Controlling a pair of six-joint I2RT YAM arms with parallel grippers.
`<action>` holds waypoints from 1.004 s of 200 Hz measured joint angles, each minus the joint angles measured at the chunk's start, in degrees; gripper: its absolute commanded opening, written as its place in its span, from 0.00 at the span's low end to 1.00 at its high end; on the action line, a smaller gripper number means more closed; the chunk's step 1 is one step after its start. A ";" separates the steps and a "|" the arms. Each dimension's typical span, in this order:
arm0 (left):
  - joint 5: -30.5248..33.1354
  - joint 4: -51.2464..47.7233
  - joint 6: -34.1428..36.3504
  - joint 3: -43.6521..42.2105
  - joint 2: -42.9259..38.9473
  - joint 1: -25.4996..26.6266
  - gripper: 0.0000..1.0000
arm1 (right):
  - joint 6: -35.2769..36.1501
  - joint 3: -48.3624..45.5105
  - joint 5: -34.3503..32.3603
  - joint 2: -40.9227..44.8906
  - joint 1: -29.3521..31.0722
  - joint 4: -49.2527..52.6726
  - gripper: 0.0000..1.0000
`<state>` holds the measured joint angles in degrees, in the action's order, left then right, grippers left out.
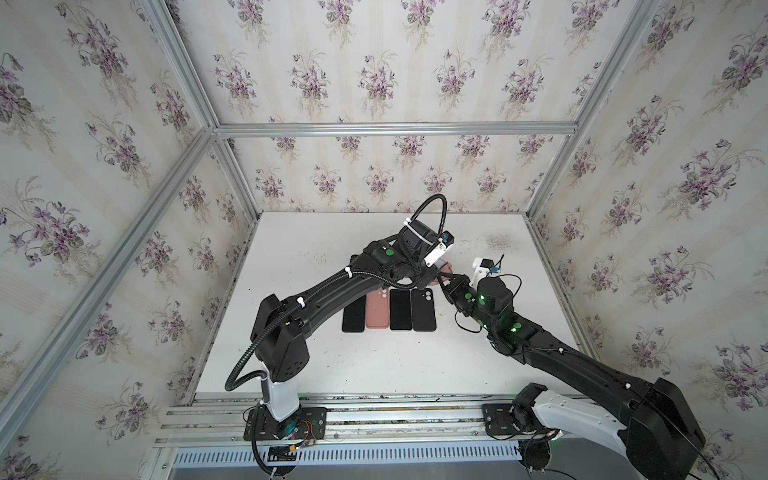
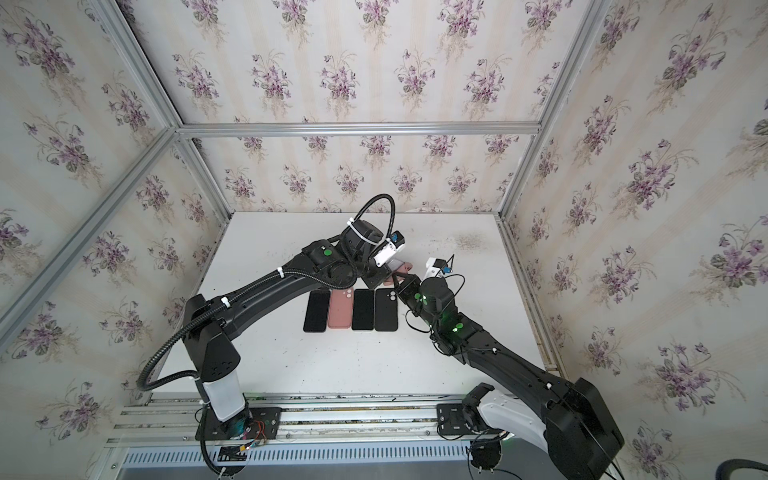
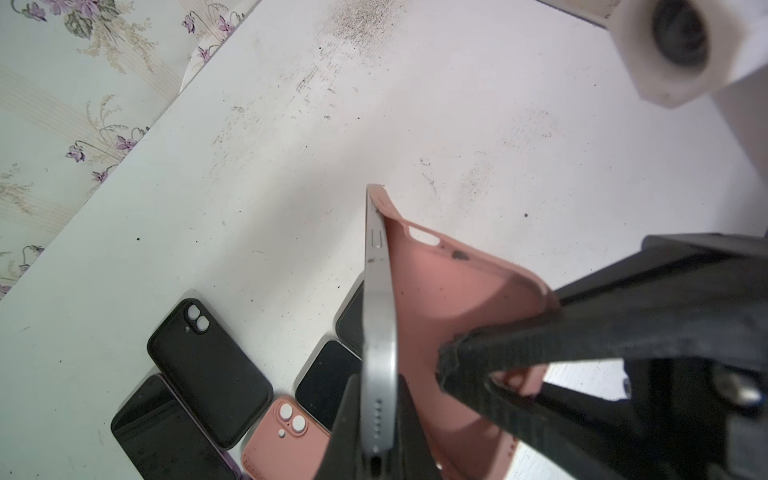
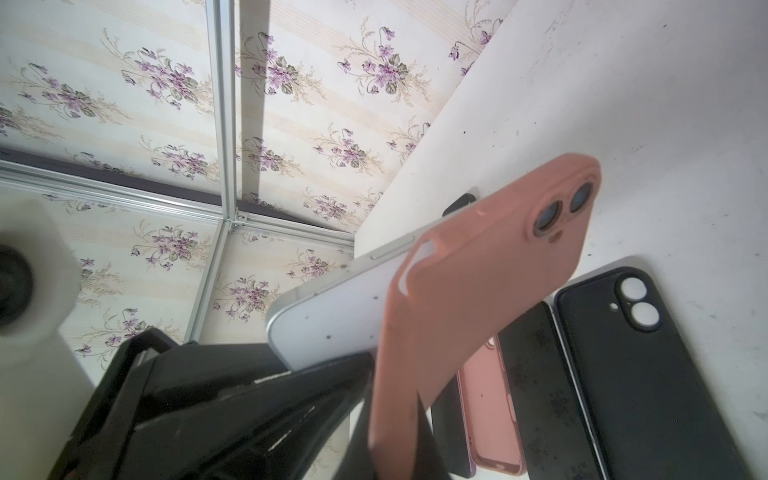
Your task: Take the phone out of the phone case
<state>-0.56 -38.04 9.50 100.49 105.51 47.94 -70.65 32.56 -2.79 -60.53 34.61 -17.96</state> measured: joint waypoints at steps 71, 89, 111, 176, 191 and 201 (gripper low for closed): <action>0.39 0.11 0.52 -0.85 -1.14 -0.72 0.00 | -0.44 0.00 0.42 0.26 0.07 1.20 0.00; 2.86 0.13 2.14 -1.53 -2.71 -1.36 0.00 | -0.59 -0.44 -0.98 1.03 0.15 3.41 0.00; 5.57 0.83 5.73 -4.04 -5.92 -2.71 0.00 | -2.60 -3.10 -3.56 1.01 -0.42 5.42 0.00; 15.80 3.98 21.11 -16.83 -8.85 -4.17 0.00 | -6.51 -2.67 -8.13 -5.09 -3.67 8.55 0.00; 16.28 5.49 24.15 -17.86 -8.04 -4.35 0.00 | -7.34 -1.46 -7.87 -7.72 -5.42 8.48 0.00; 16.85 6.82 26.14 -17.77 -6.86 -4.39 0.00 | -7.65 -0.76 -7.91 -9.49 -6.19 8.09 0.00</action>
<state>16.29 -31.22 35.64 82.72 98.65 43.55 -78.30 31.79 -10.70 -70.02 28.42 -9.87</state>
